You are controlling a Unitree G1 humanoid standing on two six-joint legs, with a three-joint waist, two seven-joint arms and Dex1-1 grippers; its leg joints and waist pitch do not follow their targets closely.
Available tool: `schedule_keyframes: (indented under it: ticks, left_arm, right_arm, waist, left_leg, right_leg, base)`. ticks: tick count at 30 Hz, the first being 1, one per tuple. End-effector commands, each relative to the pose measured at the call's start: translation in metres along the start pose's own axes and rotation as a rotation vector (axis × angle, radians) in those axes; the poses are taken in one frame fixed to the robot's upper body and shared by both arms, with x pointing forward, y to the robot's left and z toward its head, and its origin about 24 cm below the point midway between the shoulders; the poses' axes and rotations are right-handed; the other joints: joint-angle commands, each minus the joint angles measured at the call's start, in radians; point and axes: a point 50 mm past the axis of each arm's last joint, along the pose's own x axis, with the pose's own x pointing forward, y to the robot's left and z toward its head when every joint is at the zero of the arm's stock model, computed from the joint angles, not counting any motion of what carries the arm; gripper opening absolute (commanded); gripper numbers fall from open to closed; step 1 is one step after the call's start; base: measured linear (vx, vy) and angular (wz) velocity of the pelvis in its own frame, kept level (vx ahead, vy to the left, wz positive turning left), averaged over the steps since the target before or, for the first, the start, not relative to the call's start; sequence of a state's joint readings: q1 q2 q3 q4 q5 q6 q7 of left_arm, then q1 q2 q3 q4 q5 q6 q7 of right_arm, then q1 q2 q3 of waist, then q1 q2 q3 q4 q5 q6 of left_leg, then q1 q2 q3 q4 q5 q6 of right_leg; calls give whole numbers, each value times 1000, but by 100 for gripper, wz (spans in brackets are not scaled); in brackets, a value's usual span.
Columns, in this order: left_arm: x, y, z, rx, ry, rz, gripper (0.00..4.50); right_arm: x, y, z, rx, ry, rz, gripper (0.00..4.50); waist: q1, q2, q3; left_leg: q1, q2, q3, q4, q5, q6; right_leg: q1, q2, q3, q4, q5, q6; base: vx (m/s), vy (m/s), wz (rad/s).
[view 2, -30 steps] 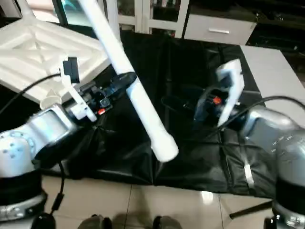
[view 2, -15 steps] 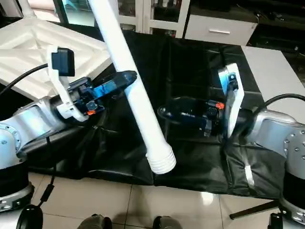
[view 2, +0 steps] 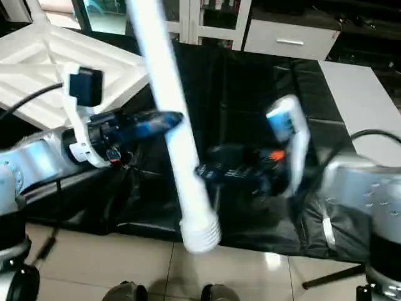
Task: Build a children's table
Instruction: Pick table leg
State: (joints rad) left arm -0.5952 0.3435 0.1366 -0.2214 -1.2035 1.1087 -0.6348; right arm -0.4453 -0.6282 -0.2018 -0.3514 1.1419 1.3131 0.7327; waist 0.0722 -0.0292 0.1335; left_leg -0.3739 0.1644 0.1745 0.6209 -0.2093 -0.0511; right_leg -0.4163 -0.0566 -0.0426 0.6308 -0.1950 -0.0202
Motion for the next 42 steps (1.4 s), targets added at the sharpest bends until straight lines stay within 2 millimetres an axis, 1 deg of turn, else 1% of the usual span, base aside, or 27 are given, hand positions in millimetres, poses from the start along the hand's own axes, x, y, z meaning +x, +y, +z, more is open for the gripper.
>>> schedule_keyframes:
  ticks: [1,5,8,10,11,17,23,26,29,32,37,38,40,41,42]
  left_arm:
    - [7,-5,2,46,36,-60,177]
    - [10,-6,2,69,58,-87,177]
    - [11,-5,2,87,71,-98,177]
    - [12,-4,3,93,71,-98,177]
    - [12,-3,3,99,69,-102,177]
    - [13,-3,3,110,74,-125,177]
    - [14,-6,1,117,94,-159,177]
    - [16,-7,0,119,93,-165,177]
    - [16,-6,0,120,92,-166,177]
    - [17,-7,0,121,93,-173,177]
    - [17,-8,0,122,96,-178,177]
    - [17,-8,0,122,96,-178,177]
    - [18,-8,0,121,99,-181,177]
    - [18,-8,-1,121,104,-185,177]
    - [18,-9,-2,121,107,-189,177]
  right_arm:
    - [6,1,-5,-18,56,-18,450]
    - [9,2,-9,2,71,0,450]
    - [12,6,-12,12,73,54,450]
    - [13,7,-13,12,77,62,450]
    - [15,10,-17,23,80,97,450]
    - [19,11,-25,39,98,112,450]
    - [23,12,-30,53,108,127,450]
    - [26,13,-33,59,111,137,450]
    - [28,13,-34,60,112,139,450]
    - [30,13,-35,59,111,142,450]
    - [30,12,-35,58,111,137,450]
    - [30,12,-35,58,111,137,450]
    - [30,12,-35,57,110,135,450]
    - [30,11,-35,56,111,133,450]
    - [30,11,-35,56,112,133,450]
  waist:
    - [3,-3,-75]
    - [4,-4,-74]
    - [7,-1,-75]
    - [8,-2,-75]
    - [8,-2,-74]
    - [11,-2,-73]
    - [12,-2,-74]
    - [13,-2,-73]
    - [12,-3,-72]
    - [12,-1,-73]
    - [13,-1,-73]
    - [12,0,-72]
    - [13,0,-72]
    - [12,-2,-72]
    - [13,-1,-72]
  left_leg:
    - [9,50,-17,-73,16,28]
    - [9,50,-16,-74,9,26]
    - [9,51,-16,-73,8,26]
    - [9,51,-17,-74,7,25]
    - [8,52,-17,-75,-1,23]
    - [9,53,-18,-77,-13,13]
    - [8,52,-17,-76,-5,13]
    - [8,53,-18,-77,-12,11]
    - [6,52,-18,-78,-16,9]
    - [8,53,-18,-78,-18,6]
    - [8,53,-18,-77,-14,7]
    - [8,53,-18,-78,-18,7]
    - [7,53,-19,-78,-22,5]
    - [8,53,-18,-78,-24,4]
    - [8,53,-18,-78,-27,3]
  right_leg:
    - [65,-75,56,-69,-119,-212]
    - [64,-77,57,-71,-126,-212]
    - [63,-77,57,-68,-113,-217]
    - [63,-78,57,-68,-108,-222]
    - [65,-79,56,-68,-114,-222]
    - [63,-79,57,-71,-137,-217]
    - [63,-79,57,-69,-119,-218]
    - [64,-81,57,-70,-128,-219]
    - [64,-80,58,-71,-138,-214]
    - [63,-80,57,-72,-143,-213]
    - [62,-80,58,-71,-132,-213]
    - [62,-80,57,-71,-134,-213]
    - [63,-80,58,-72,-142,-212]
    - [62,-80,58,-73,-147,-211]
    - [61,-81,58,-74,-151,-210]
  base:
    - [0,0,0]
    - [0,0,0]
    - [0,0,0]
    - [0,0,0]
    - [0,0,0]
    - [0,0,0]
    - [0,0,0]
    - [0,0,0]
    - [0,0,0]
    - [0,0,0]
    - [0,0,0]
    - [0,0,0]
    - [0,0,0]
    - [0,0,0]
    - [0,0,0]
